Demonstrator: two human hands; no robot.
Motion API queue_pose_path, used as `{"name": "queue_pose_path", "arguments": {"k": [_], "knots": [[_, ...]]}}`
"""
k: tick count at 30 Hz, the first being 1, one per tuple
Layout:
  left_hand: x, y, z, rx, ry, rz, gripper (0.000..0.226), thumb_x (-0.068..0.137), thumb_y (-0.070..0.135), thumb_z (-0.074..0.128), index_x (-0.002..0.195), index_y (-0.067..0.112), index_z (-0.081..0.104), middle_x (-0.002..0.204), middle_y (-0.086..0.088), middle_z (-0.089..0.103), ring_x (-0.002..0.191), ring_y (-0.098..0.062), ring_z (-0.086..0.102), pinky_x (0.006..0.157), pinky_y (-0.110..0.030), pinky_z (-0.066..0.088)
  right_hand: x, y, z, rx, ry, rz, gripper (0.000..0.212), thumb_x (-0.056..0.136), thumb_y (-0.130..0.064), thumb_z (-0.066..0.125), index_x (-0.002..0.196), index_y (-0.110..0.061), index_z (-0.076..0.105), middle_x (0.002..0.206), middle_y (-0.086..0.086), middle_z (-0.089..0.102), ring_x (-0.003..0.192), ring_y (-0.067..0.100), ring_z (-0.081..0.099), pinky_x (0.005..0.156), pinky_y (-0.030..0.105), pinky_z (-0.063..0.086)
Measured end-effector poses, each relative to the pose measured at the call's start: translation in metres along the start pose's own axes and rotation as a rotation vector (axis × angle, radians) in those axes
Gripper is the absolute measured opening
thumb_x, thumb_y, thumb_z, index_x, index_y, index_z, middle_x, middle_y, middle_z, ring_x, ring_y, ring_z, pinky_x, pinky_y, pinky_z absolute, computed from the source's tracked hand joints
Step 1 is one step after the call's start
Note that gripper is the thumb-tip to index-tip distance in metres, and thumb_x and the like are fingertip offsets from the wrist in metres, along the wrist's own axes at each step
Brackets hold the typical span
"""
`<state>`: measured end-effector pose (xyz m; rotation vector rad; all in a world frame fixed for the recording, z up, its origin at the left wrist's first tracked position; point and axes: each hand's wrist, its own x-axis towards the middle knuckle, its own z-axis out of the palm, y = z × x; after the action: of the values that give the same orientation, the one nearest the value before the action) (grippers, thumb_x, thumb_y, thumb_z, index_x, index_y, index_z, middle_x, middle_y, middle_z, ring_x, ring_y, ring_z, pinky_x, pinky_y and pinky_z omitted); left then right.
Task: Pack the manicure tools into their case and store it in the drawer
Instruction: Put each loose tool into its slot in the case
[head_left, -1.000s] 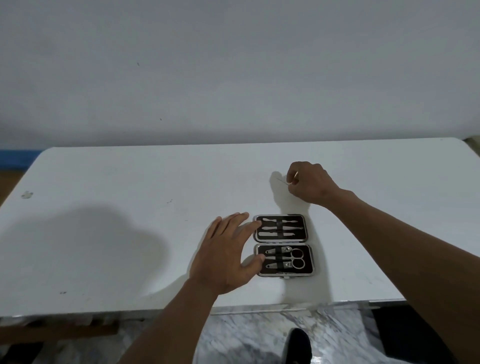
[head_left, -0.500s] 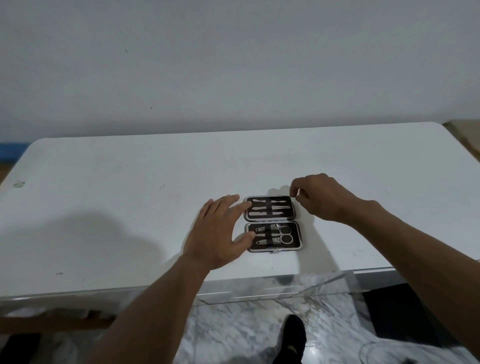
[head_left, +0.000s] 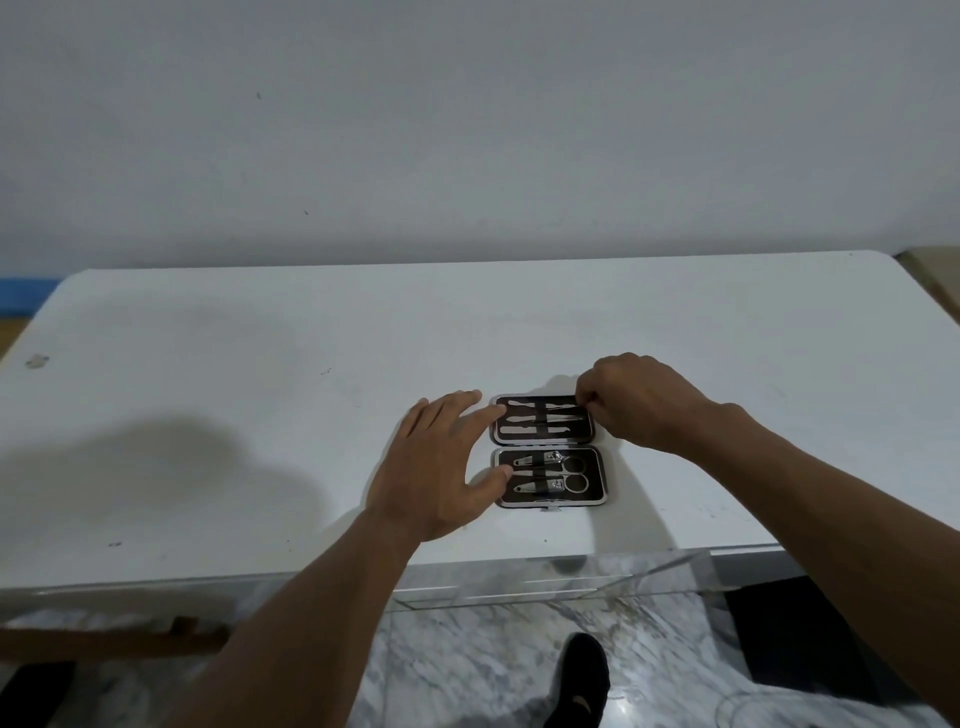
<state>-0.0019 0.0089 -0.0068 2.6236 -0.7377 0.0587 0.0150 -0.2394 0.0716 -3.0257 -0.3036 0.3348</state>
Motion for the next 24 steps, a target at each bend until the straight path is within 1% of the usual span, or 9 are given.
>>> {"name": "queue_pose_path", "arguments": {"k": [5, 11, 24], "knots": [[0.001, 0.000, 0.000, -0.010, -0.001, 0.001, 0.064, 0.085, 0.059, 0.046, 0.143, 0.033, 0.040, 0.151, 0.004, 0.040, 0.141, -0.013, 0.030, 0.120, -0.041, 0.019, 0.003, -0.004, -0.001, 0.038, -0.007, -0.024, 0.025, 0.085, -0.008, 0.050, 0.095, -0.014, 0.071, 0.096, 0.006, 0.070, 0.088, 0.028, 0.063, 0.078, 0.040, 0.053], [0.000, 0.000, 0.000, -0.020, 0.007, 0.000, 0.063, 0.086, 0.058, 0.048, 0.143, 0.033, 0.040, 0.151, 0.004, 0.041, 0.141, -0.013, 0.031, 0.119, -0.043, 0.022, 0.005, -0.009, 0.001, 0.049, -0.001, -0.050, 0.025, 0.085, -0.007, 0.049, 0.096, -0.012, 0.071, 0.097, 0.007, 0.070, 0.089, 0.029, 0.063, 0.079, 0.039, 0.051], [0.001, 0.001, -0.002, -0.024, 0.001, -0.007, 0.063, 0.085, 0.059, 0.047, 0.143, 0.034, 0.039, 0.151, 0.005, 0.040, 0.142, -0.013, 0.030, 0.119, -0.044, 0.022, 0.012, -0.012, 0.004, 0.079, -0.013, -0.060, 0.025, 0.083, -0.004, 0.050, 0.095, -0.013, 0.070, 0.095, 0.005, 0.071, 0.090, 0.028, 0.062, 0.075, 0.034, 0.049]]}}
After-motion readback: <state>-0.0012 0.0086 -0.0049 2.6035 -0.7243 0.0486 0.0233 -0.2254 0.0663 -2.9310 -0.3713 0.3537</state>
